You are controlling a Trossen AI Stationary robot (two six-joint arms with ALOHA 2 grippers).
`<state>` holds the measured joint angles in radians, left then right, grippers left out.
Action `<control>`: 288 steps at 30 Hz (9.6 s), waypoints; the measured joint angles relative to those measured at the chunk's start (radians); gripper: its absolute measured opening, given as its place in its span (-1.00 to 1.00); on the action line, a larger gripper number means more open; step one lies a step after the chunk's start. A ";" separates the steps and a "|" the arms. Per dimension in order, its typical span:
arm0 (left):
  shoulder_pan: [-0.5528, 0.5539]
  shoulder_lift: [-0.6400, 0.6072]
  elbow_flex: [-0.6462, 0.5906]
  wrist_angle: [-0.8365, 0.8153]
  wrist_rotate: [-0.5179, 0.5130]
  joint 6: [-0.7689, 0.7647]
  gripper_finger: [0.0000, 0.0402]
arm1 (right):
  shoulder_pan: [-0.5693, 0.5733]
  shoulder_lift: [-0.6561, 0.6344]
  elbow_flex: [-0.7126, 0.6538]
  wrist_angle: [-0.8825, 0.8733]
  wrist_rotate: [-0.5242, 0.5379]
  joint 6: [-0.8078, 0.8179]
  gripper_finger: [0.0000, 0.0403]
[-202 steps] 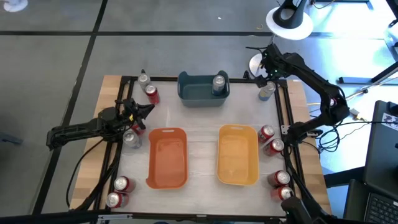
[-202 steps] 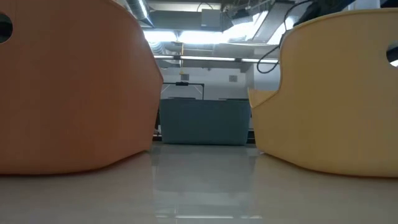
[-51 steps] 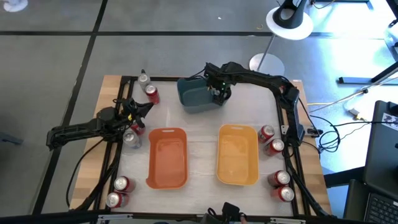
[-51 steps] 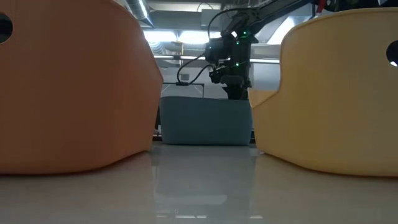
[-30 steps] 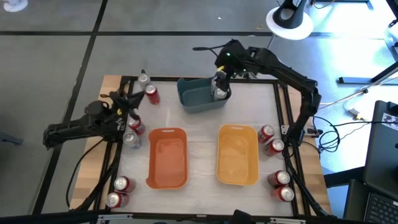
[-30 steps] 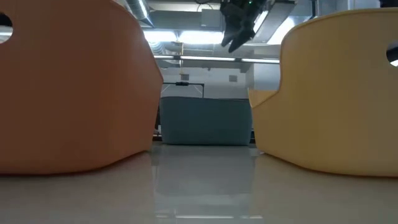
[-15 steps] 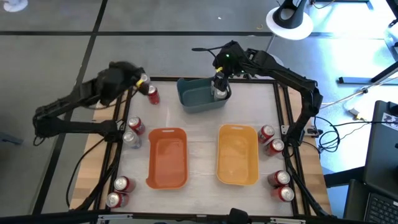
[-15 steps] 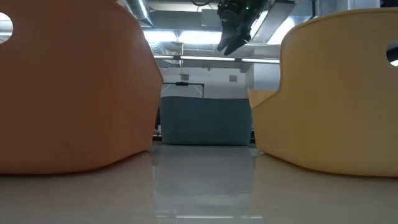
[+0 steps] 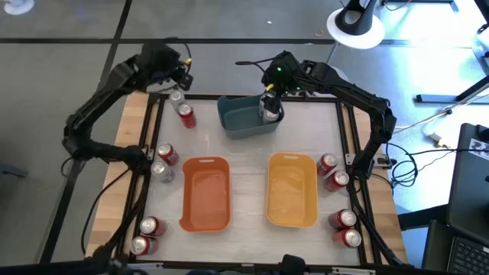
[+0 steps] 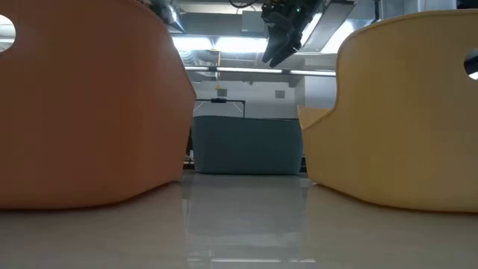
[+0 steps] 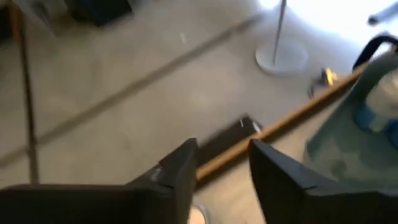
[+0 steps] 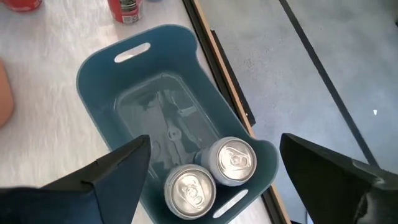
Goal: Sort soda cans
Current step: Put the top blue-white soda can into the green bin
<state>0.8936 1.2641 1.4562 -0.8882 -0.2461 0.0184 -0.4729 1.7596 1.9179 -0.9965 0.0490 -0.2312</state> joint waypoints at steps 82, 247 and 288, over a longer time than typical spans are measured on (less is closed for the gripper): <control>0.167 0.463 0.004 -0.326 0.048 -0.132 0.34 | -0.005 0.001 -0.227 0.098 -0.114 -0.036 0.77; -0.306 0.973 0.613 -0.413 0.109 0.035 0.66 | -0.150 -0.061 -0.234 -0.007 -0.199 0.017 0.77; -0.303 0.970 0.618 -0.329 0.069 -0.037 0.66 | -0.150 -0.061 -0.362 0.135 -0.189 0.017 0.77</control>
<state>0.5907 2.2345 2.0747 -1.2167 -0.1768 -0.0190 -0.6224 1.6985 1.5558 -0.8611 -0.1398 -0.2146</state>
